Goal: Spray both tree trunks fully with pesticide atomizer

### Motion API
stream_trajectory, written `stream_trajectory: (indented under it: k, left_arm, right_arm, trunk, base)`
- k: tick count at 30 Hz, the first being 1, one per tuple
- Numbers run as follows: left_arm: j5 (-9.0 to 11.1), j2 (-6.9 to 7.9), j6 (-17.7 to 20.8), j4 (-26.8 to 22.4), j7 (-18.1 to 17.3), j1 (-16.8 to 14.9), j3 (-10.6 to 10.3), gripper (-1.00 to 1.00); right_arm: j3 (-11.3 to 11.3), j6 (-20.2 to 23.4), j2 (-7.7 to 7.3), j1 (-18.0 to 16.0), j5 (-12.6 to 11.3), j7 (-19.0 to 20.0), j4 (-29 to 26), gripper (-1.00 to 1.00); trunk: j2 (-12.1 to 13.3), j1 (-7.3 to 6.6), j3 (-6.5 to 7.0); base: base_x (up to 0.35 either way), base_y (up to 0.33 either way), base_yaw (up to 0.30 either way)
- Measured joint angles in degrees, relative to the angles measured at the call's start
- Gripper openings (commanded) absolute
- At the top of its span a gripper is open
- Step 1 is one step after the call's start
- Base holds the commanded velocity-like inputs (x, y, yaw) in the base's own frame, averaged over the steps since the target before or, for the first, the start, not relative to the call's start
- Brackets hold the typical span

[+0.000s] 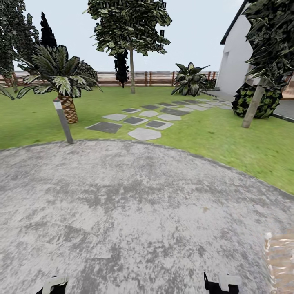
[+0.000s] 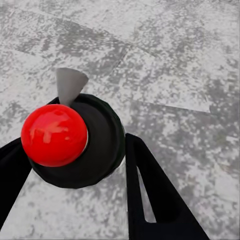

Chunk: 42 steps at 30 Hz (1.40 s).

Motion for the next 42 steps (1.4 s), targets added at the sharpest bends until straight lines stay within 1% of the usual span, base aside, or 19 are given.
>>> stream_trajectory:
  k: [42]
  left_arm:
    - [-0.04, 0.0, -0.01, 0.0, 0.0, 0.02, 0.0, -1.0]
  right_arm:
    - [0.0, -0.02, 0.0, 0.0, 0.0, 0.0, 0.0, 1.0]
  trunk:
    - [0.0, 0.0, 0.0]
  base:
    - [0.34, 0.0, 0.0]
